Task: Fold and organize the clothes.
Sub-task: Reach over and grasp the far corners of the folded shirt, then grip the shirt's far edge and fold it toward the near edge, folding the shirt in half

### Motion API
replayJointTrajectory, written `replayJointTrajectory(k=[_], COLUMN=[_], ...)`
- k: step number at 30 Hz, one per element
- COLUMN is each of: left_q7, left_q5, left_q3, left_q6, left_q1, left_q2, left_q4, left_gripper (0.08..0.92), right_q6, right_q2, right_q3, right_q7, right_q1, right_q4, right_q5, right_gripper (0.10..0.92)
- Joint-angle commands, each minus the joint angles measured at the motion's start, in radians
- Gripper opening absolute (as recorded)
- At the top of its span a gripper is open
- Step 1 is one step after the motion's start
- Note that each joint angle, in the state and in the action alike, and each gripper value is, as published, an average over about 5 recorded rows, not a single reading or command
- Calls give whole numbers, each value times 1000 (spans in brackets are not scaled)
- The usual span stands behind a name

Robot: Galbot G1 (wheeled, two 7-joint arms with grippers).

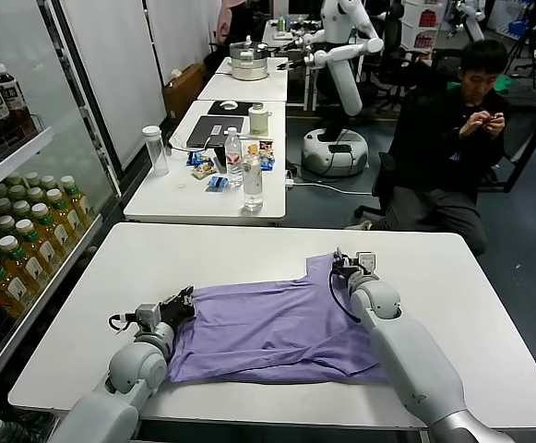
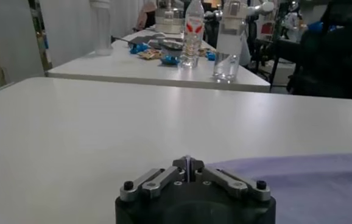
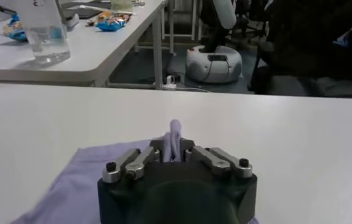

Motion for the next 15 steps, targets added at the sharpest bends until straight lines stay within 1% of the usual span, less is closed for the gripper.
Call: replayJointTrajectory(k=[1,3,7,15], left_q7=[5,5,7,16], left_q5=[-48,-56,-69,-75], left_q3=[-56,-69,-95,-120], left_q6=[-102,-110,-112,-78], left_q1=[56,76,113,202], left_q2=[48,55,70,97], left_q4=[-148,-180,-241,-338], left_gripper=[113,112,111,110], right_q6=[12,11,5,-11], right_q2=[-48,-69,-115,-192], right_q3=[26,41,74,154], right_q7=[0,1,7,21], right_q1=[-46,-71,-128,-276], right_q4=[195,262,390,597], right_q5=[8,15,31,43], right_gripper=[131,118,116,116])
